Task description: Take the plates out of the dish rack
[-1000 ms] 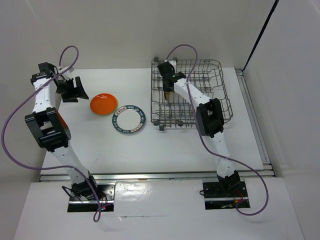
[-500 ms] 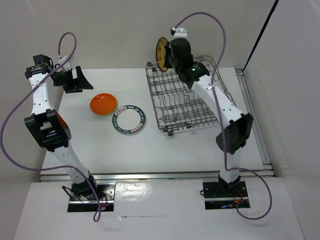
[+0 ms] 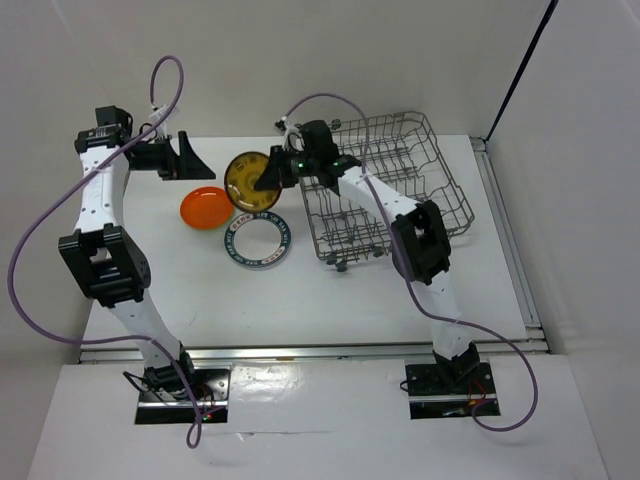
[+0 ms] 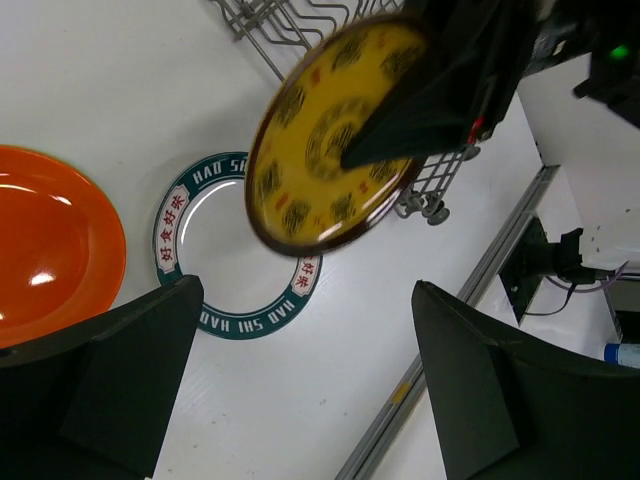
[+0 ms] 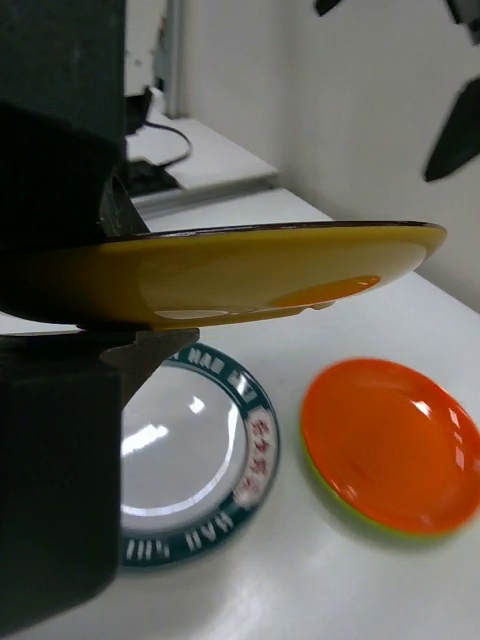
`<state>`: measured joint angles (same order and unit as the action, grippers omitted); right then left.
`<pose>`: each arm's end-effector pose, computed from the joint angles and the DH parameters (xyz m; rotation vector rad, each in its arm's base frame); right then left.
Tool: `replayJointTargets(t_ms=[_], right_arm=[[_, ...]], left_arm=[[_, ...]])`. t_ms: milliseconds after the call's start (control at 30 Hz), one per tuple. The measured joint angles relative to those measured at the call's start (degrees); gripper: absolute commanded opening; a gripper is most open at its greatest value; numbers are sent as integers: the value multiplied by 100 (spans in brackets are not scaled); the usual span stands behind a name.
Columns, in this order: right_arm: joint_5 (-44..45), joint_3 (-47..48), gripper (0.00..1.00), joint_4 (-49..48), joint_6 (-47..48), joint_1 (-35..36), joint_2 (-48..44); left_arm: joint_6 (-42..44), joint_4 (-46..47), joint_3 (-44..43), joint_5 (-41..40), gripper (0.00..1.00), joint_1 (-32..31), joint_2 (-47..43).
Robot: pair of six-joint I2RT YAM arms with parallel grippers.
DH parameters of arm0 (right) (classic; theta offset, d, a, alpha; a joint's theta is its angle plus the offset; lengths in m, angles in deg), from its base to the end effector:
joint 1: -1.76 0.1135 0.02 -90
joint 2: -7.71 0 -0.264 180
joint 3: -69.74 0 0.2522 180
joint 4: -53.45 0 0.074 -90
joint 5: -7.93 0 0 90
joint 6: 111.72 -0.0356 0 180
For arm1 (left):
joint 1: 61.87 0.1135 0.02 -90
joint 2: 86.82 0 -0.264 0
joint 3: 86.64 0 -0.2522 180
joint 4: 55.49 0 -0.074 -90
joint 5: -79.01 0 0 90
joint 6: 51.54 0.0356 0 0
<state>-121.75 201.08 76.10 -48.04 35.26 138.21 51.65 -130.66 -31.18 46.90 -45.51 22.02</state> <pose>0.4359 0.3158 0.2803 -0.6282 2.0151 1.3334 0.3877 0.0824 0.3516 0.2705 2.2037 -1.0212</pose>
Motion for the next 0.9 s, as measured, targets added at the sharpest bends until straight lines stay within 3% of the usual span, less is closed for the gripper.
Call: replayJointTargets(t_ms=[333, 467, 500, 567, 600, 633, 700, 733, 767, 800, 833, 900], right_arm=[[-1137, -245, 0, -1073, -625, 275, 59], [-1180, -269, 0, -1182, -691, 337, 59], [-1169, -282, 0, -1189, -704, 348, 59], [-1095, -295, 0, -1167, -734, 363, 63], [-1088, -306, 0, -1158, -734, 365, 70], [-1104, -313, 0, -1161, -734, 365, 70], [-1134, -315, 0, -1095, -881, 337, 70], [-1141, -315, 3, -1073, -883, 334, 70], [-1141, -315, 13, -1049, -881, 334, 70], [-1126, -315, 43, -1021, -876, 341, 70], [-1093, -315, 54, -979, -833, 354, 70], [-1001, -297, 65, -892, -636, 380, 68]], left_arm=[[17, 66, 389, -129, 98, -72, 151], [66, 9, 551, -114, 67, -105, 177], [125, -46, 551, -72, 49, -116, 177], [295, -271, 516, 120, 31, -157, 177], [385, -393, 485, 184, 5, -195, 188], [455, -496, 455, 205, 0, -223, 203], [861, -638, 393, 278, 0, -243, 249], [951, -684, 374, 302, 0, -243, 275], [973, -739, 363, 337, 0, -229, 313], [1005, -778, 363, 365, 0, -210, 339], [990, -826, 363, 385, 0, -188, 369], [828, -890, 363, 313, 0, -59, 483]])
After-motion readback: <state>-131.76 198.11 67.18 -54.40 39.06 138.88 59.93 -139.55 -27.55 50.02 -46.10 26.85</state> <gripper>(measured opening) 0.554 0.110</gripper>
